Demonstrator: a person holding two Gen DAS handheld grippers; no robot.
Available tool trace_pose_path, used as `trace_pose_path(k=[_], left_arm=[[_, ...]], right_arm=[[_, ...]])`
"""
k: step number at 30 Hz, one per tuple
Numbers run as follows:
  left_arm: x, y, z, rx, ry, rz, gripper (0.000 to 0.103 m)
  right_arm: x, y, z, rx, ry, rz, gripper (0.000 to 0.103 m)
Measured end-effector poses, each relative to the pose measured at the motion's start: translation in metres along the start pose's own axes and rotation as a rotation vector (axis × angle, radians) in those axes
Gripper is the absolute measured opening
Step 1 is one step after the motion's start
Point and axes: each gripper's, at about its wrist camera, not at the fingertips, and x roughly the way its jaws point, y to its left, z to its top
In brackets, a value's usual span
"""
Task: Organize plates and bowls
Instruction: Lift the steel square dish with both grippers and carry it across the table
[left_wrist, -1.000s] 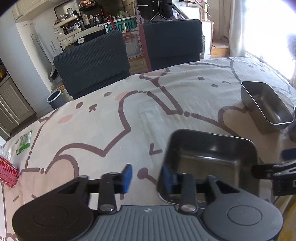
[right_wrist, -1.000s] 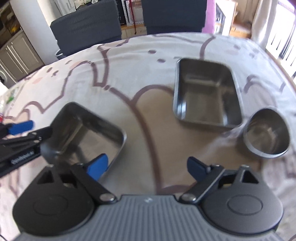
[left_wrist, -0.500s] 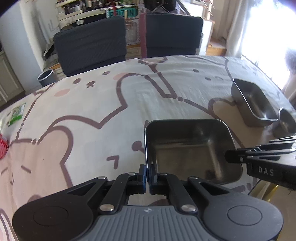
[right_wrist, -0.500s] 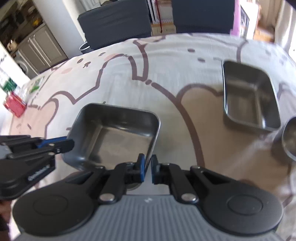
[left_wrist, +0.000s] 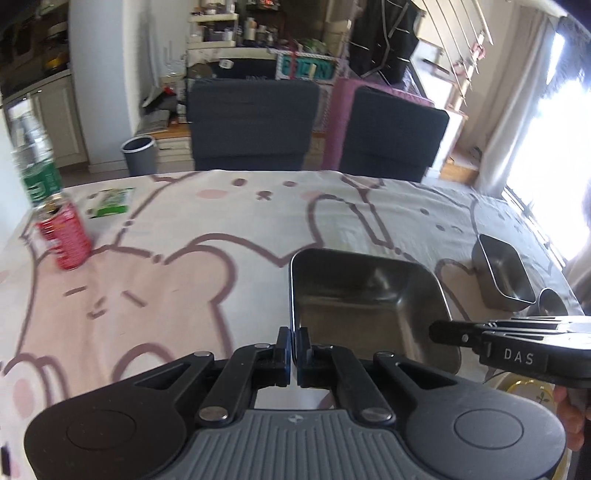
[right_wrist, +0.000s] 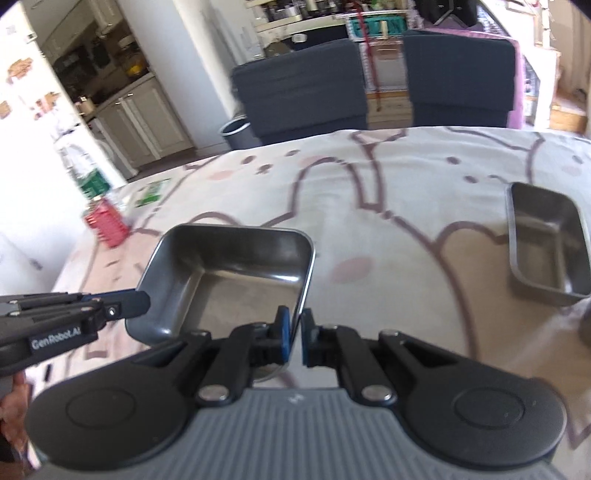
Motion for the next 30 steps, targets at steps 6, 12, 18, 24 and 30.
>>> trace_pose_path(k=[6,12,18,24,30], left_arm=[[-0.013,0.030,-0.027,-0.013,0.048,0.051,0.003],[-0.015,0.057,-0.053,-0.013,0.113,0.072,0.003],[-0.008,0.071,-0.070,0.000,0.186,0.084,0.003],[-0.003,0.077,-0.081,0.018,0.236,0.073,0.004],[-0.005,0.077,-0.082,0.020,0.235,0.061,0.003]], right_arm=[[0.012,0.036,-0.013,-0.046,0.061,0.049,0.008],[0.026,0.070,-0.036,-0.112,0.151,0.059,0.008],[0.038,0.090,-0.051,-0.184,0.214,0.050,0.010],[0.049,0.101,-0.067,-0.239,0.267,0.028,0.010],[0.049,0.100,-0.066,-0.216,0.287,0.030,0.010]])
